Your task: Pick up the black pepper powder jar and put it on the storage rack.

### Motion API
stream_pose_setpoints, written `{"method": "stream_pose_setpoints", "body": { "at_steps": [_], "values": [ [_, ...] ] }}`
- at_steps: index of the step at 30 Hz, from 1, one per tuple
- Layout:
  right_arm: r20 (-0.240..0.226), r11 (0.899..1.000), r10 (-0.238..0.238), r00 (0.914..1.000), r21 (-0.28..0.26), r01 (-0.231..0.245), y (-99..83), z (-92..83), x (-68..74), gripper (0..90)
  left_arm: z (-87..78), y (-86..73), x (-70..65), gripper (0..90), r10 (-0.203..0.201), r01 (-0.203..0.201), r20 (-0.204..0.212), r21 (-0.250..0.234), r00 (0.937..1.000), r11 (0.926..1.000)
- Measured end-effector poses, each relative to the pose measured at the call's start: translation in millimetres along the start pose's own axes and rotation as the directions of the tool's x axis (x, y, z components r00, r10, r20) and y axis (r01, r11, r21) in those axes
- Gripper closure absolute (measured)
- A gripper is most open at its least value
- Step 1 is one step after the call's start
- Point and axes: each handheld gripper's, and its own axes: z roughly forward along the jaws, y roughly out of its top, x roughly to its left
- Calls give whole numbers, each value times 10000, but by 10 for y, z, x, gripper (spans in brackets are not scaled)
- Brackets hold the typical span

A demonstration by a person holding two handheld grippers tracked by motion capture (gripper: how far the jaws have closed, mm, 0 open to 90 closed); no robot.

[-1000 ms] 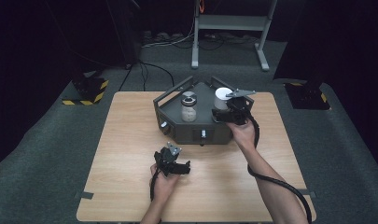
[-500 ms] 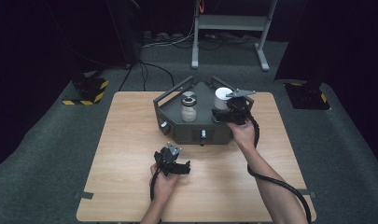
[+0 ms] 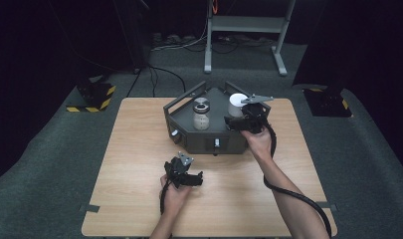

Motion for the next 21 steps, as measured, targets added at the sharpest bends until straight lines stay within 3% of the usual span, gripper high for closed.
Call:
{"method": "stream_pose_setpoints", "body": {
  "at_steps": [21],
  "values": [
    [-234, 9997, 75, 9997, -218, -80, -105, -126, -96, 80, -1, -2, 0, 29, 8, -8, -1, -11, 10000, 10000]
  ]
}}
